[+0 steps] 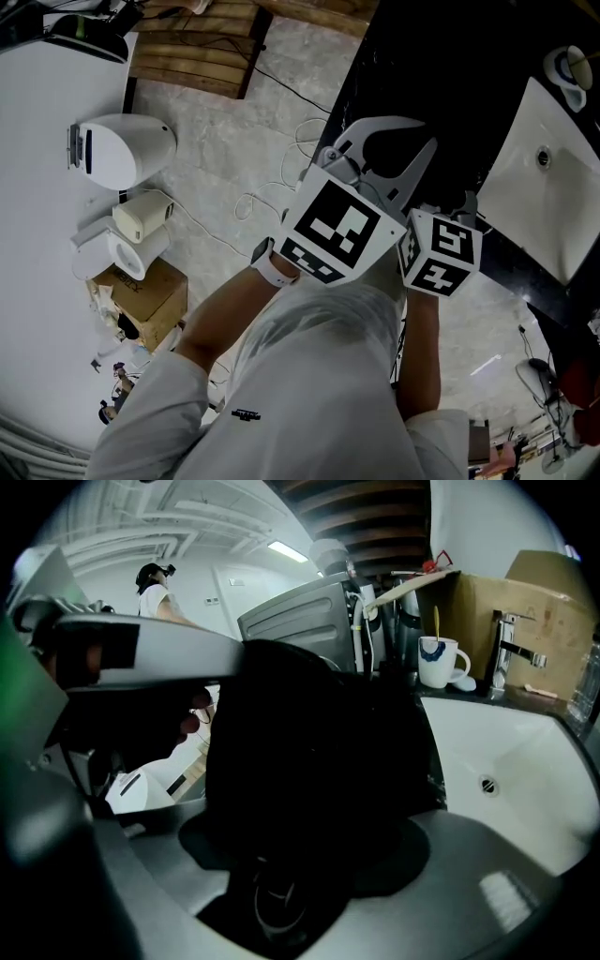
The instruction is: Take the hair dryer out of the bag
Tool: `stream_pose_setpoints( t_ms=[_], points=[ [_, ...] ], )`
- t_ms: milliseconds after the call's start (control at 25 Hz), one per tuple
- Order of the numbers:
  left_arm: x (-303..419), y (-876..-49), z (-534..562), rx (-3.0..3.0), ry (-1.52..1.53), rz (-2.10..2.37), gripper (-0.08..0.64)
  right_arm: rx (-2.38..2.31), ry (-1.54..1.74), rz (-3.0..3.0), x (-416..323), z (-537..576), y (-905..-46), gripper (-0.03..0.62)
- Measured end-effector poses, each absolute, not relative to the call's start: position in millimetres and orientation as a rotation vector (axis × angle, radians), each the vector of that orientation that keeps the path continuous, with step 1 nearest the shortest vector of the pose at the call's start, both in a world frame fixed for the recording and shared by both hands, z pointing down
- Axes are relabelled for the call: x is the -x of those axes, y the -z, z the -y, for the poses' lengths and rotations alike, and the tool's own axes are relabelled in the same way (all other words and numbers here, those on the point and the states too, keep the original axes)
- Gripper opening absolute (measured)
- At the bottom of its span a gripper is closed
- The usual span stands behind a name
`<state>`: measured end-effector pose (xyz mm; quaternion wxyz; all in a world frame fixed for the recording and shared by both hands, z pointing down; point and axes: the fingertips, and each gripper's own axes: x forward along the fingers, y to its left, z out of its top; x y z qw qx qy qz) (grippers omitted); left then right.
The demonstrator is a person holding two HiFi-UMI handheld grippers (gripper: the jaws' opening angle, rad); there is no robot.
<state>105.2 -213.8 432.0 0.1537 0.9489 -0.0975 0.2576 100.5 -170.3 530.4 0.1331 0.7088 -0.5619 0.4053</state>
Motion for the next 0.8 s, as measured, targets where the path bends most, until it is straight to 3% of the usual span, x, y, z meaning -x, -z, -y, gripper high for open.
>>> stream_pose_setpoints(
  t_ms=[360, 800],
  points=[
    [-100.9, -432.3, 210.3, -2.723, -0.741, 0.274, 0.020, -2.038, -1.183, 1.624, -97.8, 176.8, -540.9, 0.306],
    [-83.4, -447.6, 204.2, -2.694, -0.842, 0.309, 0.020, -2.113, -1.343, 1.733, -104.3, 172.2, -531.6, 0.258]
  ],
)
